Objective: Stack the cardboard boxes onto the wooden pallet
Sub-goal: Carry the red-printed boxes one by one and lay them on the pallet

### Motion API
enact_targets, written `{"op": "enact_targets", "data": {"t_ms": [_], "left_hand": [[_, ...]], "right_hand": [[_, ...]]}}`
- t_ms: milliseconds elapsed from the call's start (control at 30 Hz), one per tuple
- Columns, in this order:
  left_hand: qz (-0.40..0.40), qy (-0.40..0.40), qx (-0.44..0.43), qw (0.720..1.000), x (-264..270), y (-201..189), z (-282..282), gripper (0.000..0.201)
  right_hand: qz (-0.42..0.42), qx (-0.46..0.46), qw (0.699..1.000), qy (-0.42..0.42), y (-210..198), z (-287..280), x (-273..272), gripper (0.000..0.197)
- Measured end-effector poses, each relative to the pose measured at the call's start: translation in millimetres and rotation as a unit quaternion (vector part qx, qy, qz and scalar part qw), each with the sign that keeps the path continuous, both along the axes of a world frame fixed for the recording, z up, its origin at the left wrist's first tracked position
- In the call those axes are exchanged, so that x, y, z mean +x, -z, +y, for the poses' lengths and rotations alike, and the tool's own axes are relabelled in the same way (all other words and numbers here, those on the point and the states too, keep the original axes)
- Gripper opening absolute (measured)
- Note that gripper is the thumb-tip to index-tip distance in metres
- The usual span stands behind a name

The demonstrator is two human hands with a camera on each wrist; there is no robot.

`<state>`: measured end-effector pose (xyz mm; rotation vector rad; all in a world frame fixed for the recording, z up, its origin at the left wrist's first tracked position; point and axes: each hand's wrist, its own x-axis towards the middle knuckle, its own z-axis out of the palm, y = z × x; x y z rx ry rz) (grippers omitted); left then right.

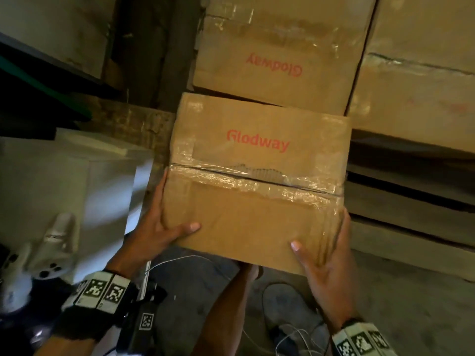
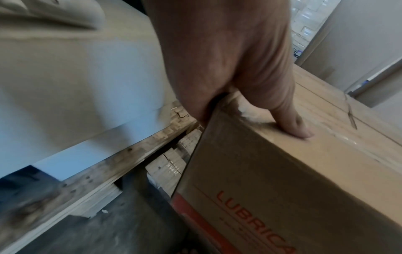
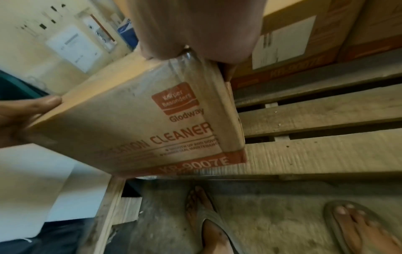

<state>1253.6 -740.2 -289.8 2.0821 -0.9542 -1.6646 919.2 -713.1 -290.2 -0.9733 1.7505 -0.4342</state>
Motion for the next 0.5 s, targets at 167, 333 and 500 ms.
{"op": "enact_targets", "data": {"t_ms": [167, 333, 500], "left_hand": [[-0.014, 0.01, -0.046, 0.999, 13, 51, -5, 0.131], [-0.013, 0.017, -0.052, 0.998, 19, 78, -11, 0.13], [0.001, 0.028, -0.046, 0.999, 5, 92, -15, 0.12]], "right_hand": [[0.031, -0.009, 0.999, 0.02, 48, 0, 11, 0.115], [0.047, 0.01, 0.999, 0.005, 67, 0, 18, 0.119], [0.037, 0.04, 0.998, -0.011, 86, -10, 15, 0.115]]}}
